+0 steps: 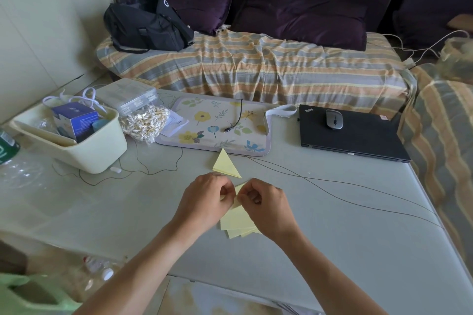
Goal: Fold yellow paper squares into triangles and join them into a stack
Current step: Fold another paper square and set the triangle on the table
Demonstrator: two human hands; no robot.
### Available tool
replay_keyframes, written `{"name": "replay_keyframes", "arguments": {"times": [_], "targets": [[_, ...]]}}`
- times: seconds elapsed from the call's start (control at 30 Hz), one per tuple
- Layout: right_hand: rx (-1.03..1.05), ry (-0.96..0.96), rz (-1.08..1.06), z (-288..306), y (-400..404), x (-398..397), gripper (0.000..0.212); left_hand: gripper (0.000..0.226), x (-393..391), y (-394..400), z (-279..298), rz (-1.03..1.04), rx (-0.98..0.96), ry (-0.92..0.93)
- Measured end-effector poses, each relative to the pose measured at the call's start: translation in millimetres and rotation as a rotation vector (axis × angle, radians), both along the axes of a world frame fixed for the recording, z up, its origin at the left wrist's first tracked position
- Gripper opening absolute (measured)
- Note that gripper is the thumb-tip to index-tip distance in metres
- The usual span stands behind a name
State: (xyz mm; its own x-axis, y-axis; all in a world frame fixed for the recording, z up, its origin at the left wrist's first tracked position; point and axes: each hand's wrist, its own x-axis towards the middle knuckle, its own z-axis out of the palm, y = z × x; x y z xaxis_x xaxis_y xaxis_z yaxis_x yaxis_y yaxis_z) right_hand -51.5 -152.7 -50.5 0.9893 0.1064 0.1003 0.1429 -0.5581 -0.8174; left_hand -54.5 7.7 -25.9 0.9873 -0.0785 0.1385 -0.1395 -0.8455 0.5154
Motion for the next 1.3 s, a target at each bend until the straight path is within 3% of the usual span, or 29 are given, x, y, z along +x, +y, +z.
{"name": "replay_keyframes", "arguments": {"times": [0.27, 0.47, 0.8, 1.07, 1.3], "targets": [[-0.028, -0.039, -0.082, 2, -2, 2, 0.017, 0.009, 6, 9, -1, 0.008, -0.028, 0.007], [0.032, 0.0, 0.006, 4, -3, 1, 0.004, 0.006, 3, 4, -3, -0.045, -0.071, -0.013], [-0.003, -0.098, 0.011, 3, 0, 2, 0.01, 0.008, 6, 6, 3, 0.018, -0.088, 0.034], [0.012, -0.062, 0.03, 2, -2, 0, 0.005, 0.008, 3, 4, 1, -0.017, -0.141, 0.064], [-0.009, -0.097, -0.034, 4, -5, 4, 0.008, 0.016, 7, 11, -1, 0.084, -0.084, -0.003]]}}
